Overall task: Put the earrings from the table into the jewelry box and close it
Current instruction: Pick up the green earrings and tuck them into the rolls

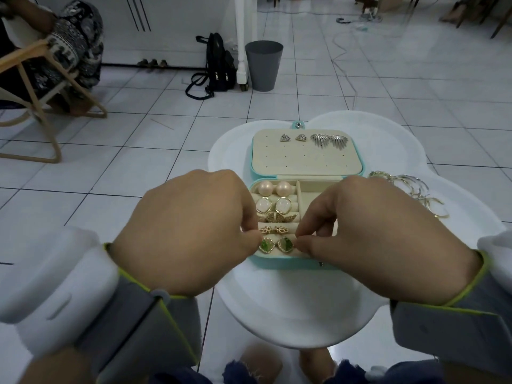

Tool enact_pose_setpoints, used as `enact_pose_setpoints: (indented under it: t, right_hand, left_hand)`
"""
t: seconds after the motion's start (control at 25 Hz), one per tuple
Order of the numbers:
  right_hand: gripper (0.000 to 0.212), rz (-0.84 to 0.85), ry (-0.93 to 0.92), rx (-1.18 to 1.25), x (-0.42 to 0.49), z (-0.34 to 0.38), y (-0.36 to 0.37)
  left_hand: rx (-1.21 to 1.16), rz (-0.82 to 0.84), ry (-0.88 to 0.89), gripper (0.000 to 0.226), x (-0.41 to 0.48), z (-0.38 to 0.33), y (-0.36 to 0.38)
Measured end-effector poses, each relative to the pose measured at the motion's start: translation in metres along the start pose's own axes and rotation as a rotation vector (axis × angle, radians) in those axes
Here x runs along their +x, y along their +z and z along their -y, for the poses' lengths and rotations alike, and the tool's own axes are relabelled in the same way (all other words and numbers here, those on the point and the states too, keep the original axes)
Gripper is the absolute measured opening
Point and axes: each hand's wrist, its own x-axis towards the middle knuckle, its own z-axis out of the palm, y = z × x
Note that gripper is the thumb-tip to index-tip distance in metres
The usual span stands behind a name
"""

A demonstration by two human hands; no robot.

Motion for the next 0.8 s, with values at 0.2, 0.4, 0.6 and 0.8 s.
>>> enact_pose_setpoints:
  t: [0.2, 0.4, 0.6, 0.8]
  right_hand:
    - [0.02, 0.052, -0.062, 0.01, -0.004, -0.001, -0.002]
    - [0.027, 0.069, -0.109, -0.046, -0.002, -0.002, 0.002]
    - [0.018, 0.066, -0.12, 0.019, -0.002, -0.006, -0.003]
    - [0.017, -0.115, 0.03, 0.319, 0.009, -0.048, -0.032]
  left_hand:
    - [0.003, 0.025, 0.054, 0.011, -0.003, 0.0, 0.002]
    - [0.023, 0.018, 0.057, 0.015, 0.0, -0.003, 0.005]
    - [-0.125, 0.05, 0.112, 0.012, 0.004, 0.003, -0.003]
    - [-0.67, -0.254, 0.093, 0.014, 0.034, 0.008, -0.004]
